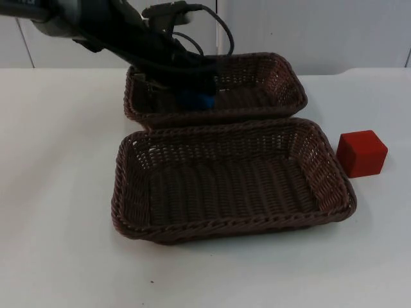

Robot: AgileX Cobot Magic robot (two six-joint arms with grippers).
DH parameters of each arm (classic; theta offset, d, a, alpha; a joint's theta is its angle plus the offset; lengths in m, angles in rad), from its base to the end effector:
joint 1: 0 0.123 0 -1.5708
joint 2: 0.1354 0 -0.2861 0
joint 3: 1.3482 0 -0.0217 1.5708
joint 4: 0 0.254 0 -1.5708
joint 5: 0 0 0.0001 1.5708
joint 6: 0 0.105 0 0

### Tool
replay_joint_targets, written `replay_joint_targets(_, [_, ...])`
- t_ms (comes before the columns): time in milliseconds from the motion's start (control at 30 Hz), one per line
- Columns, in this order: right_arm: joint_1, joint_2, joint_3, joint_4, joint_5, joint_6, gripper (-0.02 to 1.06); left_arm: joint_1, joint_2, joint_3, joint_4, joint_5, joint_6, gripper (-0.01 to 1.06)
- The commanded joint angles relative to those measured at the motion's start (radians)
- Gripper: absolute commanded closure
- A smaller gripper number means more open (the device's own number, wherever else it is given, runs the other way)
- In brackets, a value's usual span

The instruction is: Pick up one cube with the left hand and place it into the upper basket. Pick up one cube with the right hand and place it into the lower basket.

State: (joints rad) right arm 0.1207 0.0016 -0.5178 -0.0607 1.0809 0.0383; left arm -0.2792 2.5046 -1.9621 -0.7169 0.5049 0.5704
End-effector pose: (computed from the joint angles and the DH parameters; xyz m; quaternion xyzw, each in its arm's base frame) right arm 0.0072 -0.0048 0.2759 -0.0335 0.8532 0.0111 0.5204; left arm 0.5235 -0.1849 0.0935 0.1477 0.9134 -0.2106 0.3154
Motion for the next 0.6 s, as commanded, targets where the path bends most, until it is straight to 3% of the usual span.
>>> replay_joint_targets(0, [-0.006,-0.002,0.002,-0.001,-0.003,-0.004,-0.01,-0.006,-0.001,-0.009,-0.005,-0.013,0.006,1.05])
replay_joint_targets(133, [-0.006,-0.002,0.002,-0.001,-0.003,-0.004,-0.01,-0.006,0.003,-0.009,0.024,-0.013,0.011,1.04])
replay_joint_targets(233, [-0.006,-0.002,0.002,-0.001,-0.003,-0.004,-0.01,-0.006,0.003,-0.009,0.032,-0.006,0.011,0.95])
replay_joint_targets(333, [-0.006,-0.002,0.002,-0.001,-0.003,-0.004,-0.01,-0.006,0.003,-0.009,0.032,-0.004,0.011,0.72])
replay_joint_targets(367, [-0.006,-0.002,0.002,-0.001,-0.003,-0.004,-0.01,-0.006,0.003,-0.009,0.032,-0.004,0.011,0.58])
replay_joint_targets(400, [-0.006,-0.002,0.002,-0.001,-0.003,-0.004,-0.01,-0.006,0.003,-0.009,0.032,-0.004,0.011,0.58])
replay_joint_targets(500, [-0.006,-0.002,0.002,-0.001,-0.003,-0.004,-0.01,-0.006,0.001,-0.009,0.020,0.015,0.011,0.28])
replay_joint_targets(533, [-0.006,-0.002,0.002,-0.001,-0.003,-0.004,-0.01,-0.006,0.001,-0.009,0.020,0.015,0.011,0.28])
replay_joint_targets(567, [-0.006,-0.002,0.002,-0.001,-0.003,-0.004,-0.01,-0.006,-0.006,-0.009,0.022,0.026,0.013,0.21])
